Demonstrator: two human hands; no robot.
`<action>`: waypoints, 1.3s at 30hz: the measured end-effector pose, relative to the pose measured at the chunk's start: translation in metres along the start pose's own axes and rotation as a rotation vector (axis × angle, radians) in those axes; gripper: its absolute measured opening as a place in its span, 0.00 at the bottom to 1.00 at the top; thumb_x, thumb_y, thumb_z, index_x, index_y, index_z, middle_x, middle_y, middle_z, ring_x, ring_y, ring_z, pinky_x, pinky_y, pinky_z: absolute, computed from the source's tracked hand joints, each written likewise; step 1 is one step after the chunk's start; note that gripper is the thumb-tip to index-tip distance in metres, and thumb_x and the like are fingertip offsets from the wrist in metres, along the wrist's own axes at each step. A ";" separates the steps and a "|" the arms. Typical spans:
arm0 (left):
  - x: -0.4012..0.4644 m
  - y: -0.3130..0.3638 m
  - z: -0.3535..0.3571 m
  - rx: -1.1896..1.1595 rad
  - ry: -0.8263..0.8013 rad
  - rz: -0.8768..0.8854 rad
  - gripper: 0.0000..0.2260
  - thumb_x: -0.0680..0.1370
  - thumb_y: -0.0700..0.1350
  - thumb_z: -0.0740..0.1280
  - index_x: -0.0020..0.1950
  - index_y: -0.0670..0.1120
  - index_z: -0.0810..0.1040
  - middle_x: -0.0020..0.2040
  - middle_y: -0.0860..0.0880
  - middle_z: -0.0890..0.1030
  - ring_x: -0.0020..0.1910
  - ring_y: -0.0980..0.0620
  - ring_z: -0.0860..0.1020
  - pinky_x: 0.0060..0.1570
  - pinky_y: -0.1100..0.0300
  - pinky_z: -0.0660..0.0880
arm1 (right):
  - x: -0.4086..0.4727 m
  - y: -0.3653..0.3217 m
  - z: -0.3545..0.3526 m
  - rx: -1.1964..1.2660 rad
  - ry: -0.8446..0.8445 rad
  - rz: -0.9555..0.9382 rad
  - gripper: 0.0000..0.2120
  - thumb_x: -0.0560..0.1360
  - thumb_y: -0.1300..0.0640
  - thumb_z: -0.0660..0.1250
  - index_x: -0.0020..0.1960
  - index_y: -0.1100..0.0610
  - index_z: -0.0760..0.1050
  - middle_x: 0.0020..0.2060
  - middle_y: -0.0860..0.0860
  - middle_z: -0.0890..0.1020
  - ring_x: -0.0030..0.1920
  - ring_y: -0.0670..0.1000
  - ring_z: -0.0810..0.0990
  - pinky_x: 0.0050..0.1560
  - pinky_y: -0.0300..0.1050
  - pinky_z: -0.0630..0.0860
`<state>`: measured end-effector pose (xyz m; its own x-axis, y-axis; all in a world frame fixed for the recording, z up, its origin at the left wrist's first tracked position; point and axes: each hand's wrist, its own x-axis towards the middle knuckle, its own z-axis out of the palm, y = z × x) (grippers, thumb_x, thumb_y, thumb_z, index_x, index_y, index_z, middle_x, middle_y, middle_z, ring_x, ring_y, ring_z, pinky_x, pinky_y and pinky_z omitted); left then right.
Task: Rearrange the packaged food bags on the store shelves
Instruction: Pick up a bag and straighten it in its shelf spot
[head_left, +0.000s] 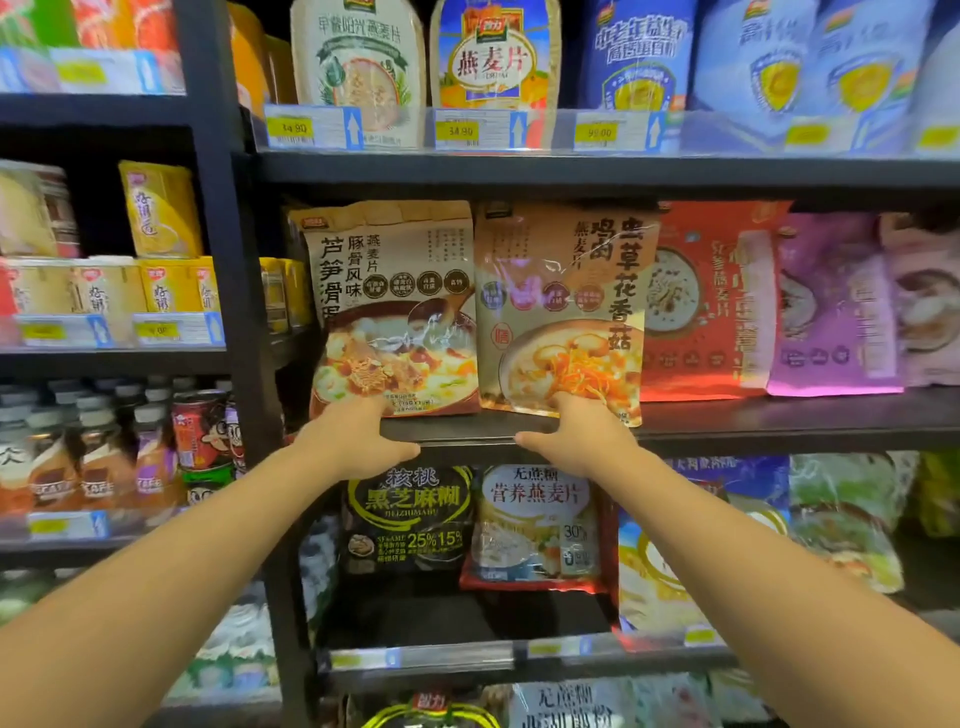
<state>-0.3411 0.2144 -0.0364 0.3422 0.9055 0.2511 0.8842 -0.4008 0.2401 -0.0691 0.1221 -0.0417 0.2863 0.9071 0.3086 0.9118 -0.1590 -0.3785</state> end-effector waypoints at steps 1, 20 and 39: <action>-0.005 0.004 0.000 -0.005 0.000 -0.001 0.39 0.74 0.66 0.71 0.78 0.47 0.68 0.74 0.46 0.74 0.71 0.44 0.73 0.68 0.48 0.73 | -0.005 0.007 -0.004 -0.008 0.007 0.004 0.37 0.76 0.33 0.70 0.76 0.55 0.69 0.66 0.55 0.81 0.64 0.59 0.80 0.56 0.54 0.80; -0.126 0.159 0.043 -0.039 -0.079 -0.103 0.36 0.75 0.64 0.71 0.78 0.50 0.68 0.76 0.48 0.73 0.72 0.45 0.73 0.69 0.47 0.73 | -0.117 0.149 -0.053 -0.023 -0.045 -0.048 0.34 0.76 0.36 0.72 0.74 0.55 0.71 0.69 0.55 0.79 0.69 0.60 0.77 0.60 0.56 0.80; -0.125 0.287 0.078 -0.003 -0.122 0.258 0.36 0.75 0.68 0.69 0.78 0.53 0.68 0.71 0.47 0.74 0.70 0.44 0.73 0.65 0.47 0.74 | -0.192 0.229 -0.119 -0.049 -0.009 0.203 0.39 0.75 0.35 0.72 0.79 0.54 0.67 0.67 0.54 0.80 0.65 0.58 0.80 0.61 0.57 0.80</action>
<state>-0.1056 -0.0029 -0.0724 0.5915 0.7837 0.1897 0.7622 -0.6202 0.1857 0.1196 -0.1349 -0.0843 0.4633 0.8579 0.2220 0.8488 -0.3575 -0.3896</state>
